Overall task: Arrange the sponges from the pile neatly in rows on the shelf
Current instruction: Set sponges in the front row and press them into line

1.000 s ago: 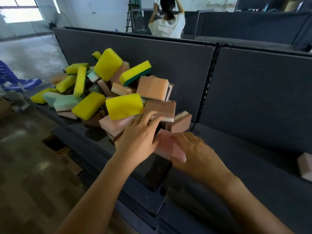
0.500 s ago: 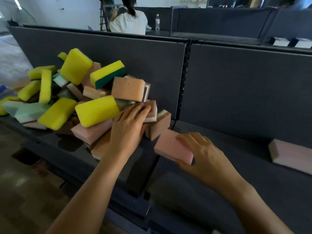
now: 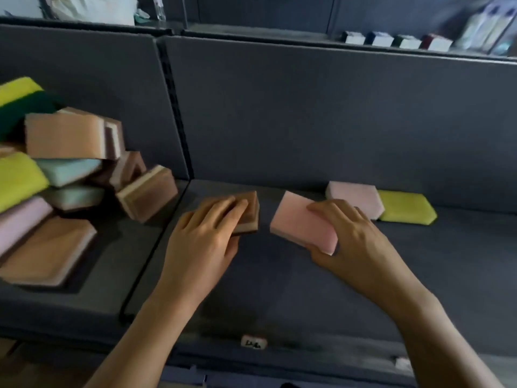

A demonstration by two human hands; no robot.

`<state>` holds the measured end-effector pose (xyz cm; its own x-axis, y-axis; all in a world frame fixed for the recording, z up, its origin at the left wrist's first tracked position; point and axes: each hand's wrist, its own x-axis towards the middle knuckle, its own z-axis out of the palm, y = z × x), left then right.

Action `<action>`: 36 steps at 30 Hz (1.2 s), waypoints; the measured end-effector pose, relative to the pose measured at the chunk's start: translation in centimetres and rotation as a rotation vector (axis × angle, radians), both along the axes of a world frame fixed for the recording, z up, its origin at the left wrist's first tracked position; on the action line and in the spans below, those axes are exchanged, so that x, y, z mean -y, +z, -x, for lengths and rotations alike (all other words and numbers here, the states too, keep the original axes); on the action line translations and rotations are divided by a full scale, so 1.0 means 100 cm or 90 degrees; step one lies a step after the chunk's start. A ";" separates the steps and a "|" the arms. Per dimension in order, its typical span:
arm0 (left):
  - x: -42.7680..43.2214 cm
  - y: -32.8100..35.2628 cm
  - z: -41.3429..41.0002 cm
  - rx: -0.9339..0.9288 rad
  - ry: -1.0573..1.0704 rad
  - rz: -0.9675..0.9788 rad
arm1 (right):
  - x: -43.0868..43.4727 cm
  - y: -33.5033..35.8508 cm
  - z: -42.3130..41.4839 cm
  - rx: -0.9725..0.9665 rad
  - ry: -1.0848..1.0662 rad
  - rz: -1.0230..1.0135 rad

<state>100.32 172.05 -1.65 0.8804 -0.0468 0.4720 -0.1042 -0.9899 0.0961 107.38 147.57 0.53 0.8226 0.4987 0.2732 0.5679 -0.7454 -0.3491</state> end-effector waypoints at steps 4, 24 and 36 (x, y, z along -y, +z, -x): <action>0.040 -0.007 -0.008 -0.016 -0.051 -0.005 | 0.042 0.000 0.006 -0.014 -0.063 0.001; 0.111 -0.018 -0.023 -0.034 -0.203 0.028 | 0.104 -0.001 -0.010 -0.001 -0.113 0.006; 0.107 0.036 -0.063 0.026 -0.181 -0.017 | 0.072 0.024 -0.028 0.017 0.033 -0.040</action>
